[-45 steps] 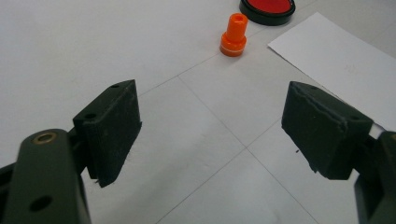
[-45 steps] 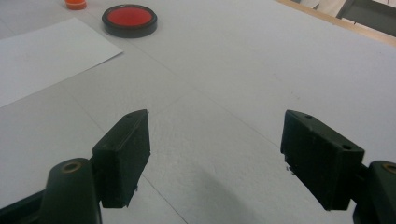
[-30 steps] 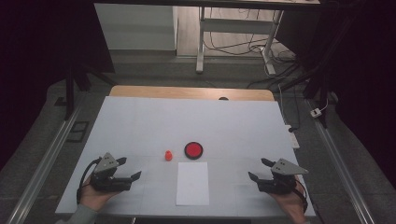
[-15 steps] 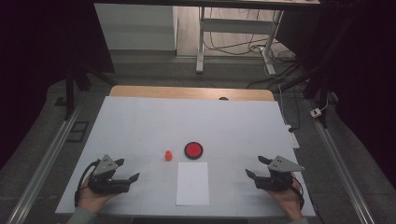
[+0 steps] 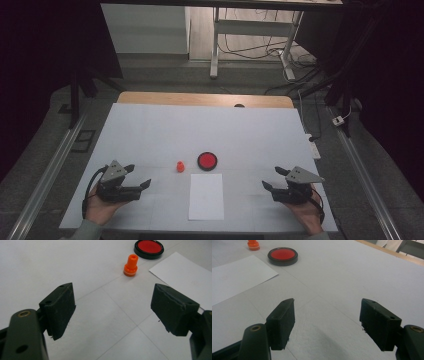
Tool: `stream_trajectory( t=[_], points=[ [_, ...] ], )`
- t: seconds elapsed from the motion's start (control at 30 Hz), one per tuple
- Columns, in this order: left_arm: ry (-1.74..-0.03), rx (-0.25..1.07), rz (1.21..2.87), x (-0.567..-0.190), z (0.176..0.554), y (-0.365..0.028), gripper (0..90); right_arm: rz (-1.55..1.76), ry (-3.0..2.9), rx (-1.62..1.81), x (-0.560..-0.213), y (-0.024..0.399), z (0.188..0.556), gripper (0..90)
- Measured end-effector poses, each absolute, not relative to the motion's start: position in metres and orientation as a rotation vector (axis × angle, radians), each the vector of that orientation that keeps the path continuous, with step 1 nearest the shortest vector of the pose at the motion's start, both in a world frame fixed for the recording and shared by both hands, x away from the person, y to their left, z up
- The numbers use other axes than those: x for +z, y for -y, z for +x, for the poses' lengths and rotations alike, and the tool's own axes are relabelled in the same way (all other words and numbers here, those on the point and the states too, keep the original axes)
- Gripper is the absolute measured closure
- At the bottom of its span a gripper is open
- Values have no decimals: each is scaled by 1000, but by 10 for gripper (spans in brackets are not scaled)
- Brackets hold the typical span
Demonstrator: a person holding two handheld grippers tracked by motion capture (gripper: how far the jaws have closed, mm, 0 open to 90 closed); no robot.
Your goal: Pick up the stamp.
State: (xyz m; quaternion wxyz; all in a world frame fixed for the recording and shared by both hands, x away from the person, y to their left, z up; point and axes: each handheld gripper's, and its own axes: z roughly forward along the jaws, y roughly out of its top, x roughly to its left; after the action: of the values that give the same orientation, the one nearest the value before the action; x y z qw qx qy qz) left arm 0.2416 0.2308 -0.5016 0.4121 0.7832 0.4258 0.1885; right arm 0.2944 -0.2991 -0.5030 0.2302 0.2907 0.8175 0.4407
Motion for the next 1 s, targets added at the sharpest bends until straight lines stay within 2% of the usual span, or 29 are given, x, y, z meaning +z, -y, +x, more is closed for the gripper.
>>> stream_trajectory(
  t=[1.0],
  points=[
    [-986,436,2017,-480,271,-193,219,810,-2264,1235,-504,296,295,285]
  ],
)
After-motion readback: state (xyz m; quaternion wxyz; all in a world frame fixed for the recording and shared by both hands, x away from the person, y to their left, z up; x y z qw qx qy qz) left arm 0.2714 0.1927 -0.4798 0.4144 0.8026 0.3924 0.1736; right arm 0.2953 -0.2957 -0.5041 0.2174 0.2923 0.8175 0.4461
